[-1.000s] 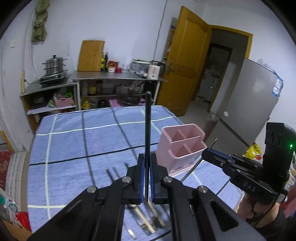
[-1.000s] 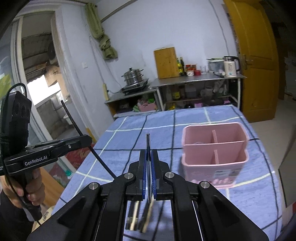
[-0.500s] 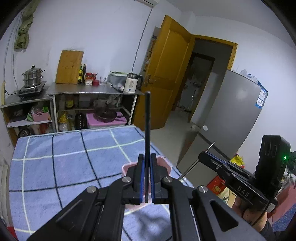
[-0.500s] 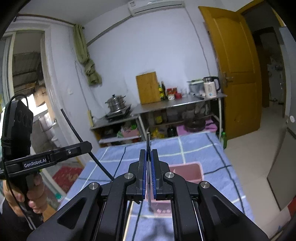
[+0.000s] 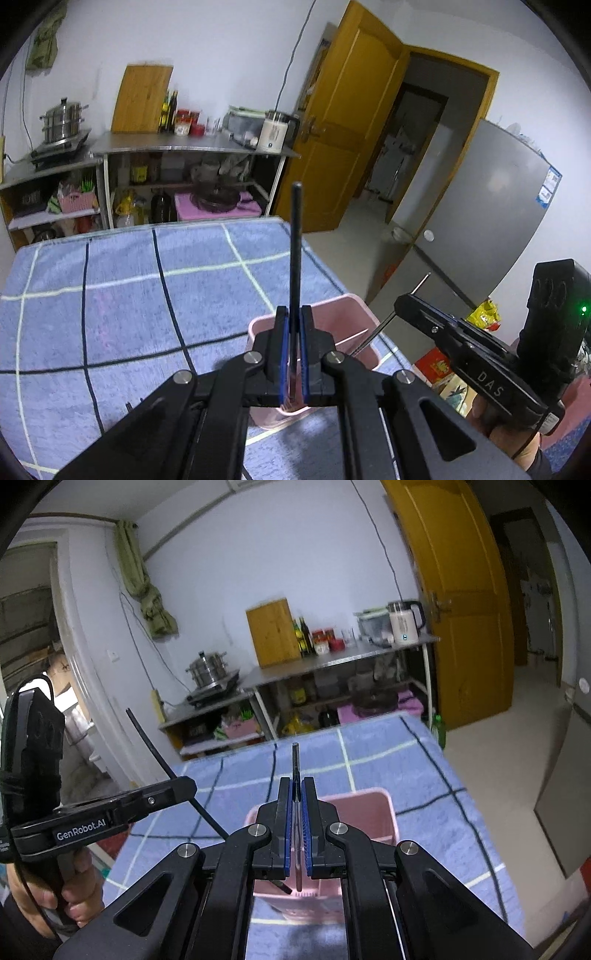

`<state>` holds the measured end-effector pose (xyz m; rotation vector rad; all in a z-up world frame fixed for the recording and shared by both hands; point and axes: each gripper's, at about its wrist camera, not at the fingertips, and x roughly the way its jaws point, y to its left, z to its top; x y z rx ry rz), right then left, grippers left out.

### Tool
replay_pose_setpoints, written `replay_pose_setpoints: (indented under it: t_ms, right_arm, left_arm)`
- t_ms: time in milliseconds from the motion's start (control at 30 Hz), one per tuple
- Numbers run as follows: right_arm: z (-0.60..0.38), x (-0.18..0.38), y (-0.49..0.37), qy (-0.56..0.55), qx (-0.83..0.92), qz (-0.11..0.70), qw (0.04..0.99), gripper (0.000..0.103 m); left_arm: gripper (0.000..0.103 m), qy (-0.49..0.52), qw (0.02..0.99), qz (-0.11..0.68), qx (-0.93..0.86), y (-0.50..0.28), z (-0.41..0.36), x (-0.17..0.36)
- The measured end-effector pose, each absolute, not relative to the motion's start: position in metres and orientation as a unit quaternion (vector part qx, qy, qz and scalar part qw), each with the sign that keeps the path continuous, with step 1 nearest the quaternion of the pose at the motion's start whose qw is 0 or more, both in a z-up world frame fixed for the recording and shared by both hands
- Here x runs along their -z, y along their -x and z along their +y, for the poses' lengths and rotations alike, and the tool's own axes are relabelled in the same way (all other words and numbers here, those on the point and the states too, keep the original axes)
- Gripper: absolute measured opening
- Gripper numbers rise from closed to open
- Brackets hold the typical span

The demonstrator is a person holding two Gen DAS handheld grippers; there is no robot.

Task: Organize utensils
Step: 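Carry both chopsticks into the pink holder and open both tools to release them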

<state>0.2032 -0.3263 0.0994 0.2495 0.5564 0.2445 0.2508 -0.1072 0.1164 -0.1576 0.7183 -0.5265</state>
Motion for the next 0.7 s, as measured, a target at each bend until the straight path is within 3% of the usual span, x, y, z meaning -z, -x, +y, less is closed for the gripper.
replay_pose_setpoints:
  t_ms: [467,633,700]
  right_arm:
    - [-0.327,-0.067,-0.22,-0.122,-0.113,0.314,0.935,0.005]
    - [-0.326,-0.076,-0.212,-0.117,-0.11,0.3,0.94,0.014]
    - [-0.328,-0.08,-0.205,-0.12,-0.109,0.291,0.943,0.021]
  left_arm:
    - [0.007,0.086,0.89,0.371,0.25,-0.264,-0.108,-0.084]
    - [0.018,0.085,0.892,0.367,0.25,-0.259,-0.104,-0.088]
    - [0.028,0.089,0.894,0.361,0.251,-0.255,-0.101,-0.092]
